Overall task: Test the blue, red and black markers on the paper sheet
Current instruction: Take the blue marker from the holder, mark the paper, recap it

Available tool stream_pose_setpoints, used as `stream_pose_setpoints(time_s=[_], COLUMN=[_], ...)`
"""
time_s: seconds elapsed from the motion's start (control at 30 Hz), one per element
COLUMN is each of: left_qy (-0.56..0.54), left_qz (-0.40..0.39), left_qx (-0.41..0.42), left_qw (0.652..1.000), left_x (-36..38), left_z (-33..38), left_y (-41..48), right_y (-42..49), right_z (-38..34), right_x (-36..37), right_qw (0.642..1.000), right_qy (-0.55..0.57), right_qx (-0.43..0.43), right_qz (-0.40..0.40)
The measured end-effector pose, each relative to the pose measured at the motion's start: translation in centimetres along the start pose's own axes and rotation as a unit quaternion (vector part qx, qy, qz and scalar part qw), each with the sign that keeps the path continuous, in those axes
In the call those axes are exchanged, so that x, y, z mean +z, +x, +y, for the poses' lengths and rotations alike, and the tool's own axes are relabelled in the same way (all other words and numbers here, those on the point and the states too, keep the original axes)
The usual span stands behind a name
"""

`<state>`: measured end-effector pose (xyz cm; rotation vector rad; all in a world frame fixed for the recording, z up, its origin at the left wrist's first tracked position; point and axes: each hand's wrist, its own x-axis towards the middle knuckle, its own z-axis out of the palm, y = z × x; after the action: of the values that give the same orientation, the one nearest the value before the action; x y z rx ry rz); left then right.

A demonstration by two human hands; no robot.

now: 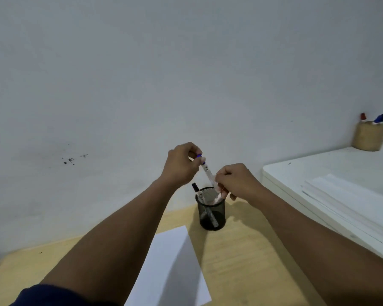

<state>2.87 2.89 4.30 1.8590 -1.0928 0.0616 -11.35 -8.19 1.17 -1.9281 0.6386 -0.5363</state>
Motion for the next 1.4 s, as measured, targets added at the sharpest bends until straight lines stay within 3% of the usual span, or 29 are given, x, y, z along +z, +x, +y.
stream_pose_setpoints(time_s=[0.07, 0.17, 0.3, 0.37, 0.57, 0.67, 0.77, 0.83, 0.93, 1.07, 1.4], left_qy=[-0.090, -0.216, -0.246, -0.217, -0.205, -0.264, -0.299, -0.214, -0.065, 0.062, 0.015], left_qz=[0.045, 0.053, 0.040, 0.045, 0.083, 0.118, 0.184, 0.176, 0.092, 0.072, 0.127], left_qx=[-0.030, -0.068, -0.104, -0.124, -0.196, -0.256, -0.297, -0.301, -0.273, -0.226, -0.227], left_qw=[0.994, 0.973, 0.963, 0.967, 0.955, 0.923, 0.888, 0.913, 0.955, 0.969, 0.966], left_x=[-2.9, -7.2, -11.5, -13.1, -16.3, -17.9, -20.0, -20.4, -18.2, -15.2, -14.8], left_z=[0.7, 1.0, -0.6, -2.4, -7.8, -10.9, -14.4, -16.4, -17.9, -19.1, -20.5], left_y=[-0.6, -2.6, -7.2, -10.0, -17.7, -20.3, -23.0, -24.7, -26.4, -27.6, -28.3], right_y=[-1.0, -2.4, -3.6, -4.1, -6.3, -6.7, -5.7, -4.9, -4.5, -4.5, -3.5], right_z=[-2.1, -4.6, -7.1, -7.9, -7.5, -6.4, -5.4, -4.4, -3.2, -2.3, -0.5], right_x=[1.6, 5.0, 10.6, 13.3, 20.9, 23.1, 22.9, 22.7, 24.5, 29.4, 36.1], right_qw=[0.989, 0.939, 0.852, 0.840, 0.876, 0.881, 0.890, 0.903, 0.920, 0.953, 0.973], right_qy=[0.115, 0.297, 0.501, 0.523, 0.448, 0.419, 0.405, 0.388, 0.348, 0.268, 0.191], right_qx=[0.055, 0.108, 0.130, 0.131, 0.117, 0.103, 0.091, 0.085, 0.077, 0.050, 0.041], right_qz=[-0.068, -0.137, -0.075, -0.059, -0.132, -0.196, -0.186, -0.163, -0.164, -0.131, -0.119])
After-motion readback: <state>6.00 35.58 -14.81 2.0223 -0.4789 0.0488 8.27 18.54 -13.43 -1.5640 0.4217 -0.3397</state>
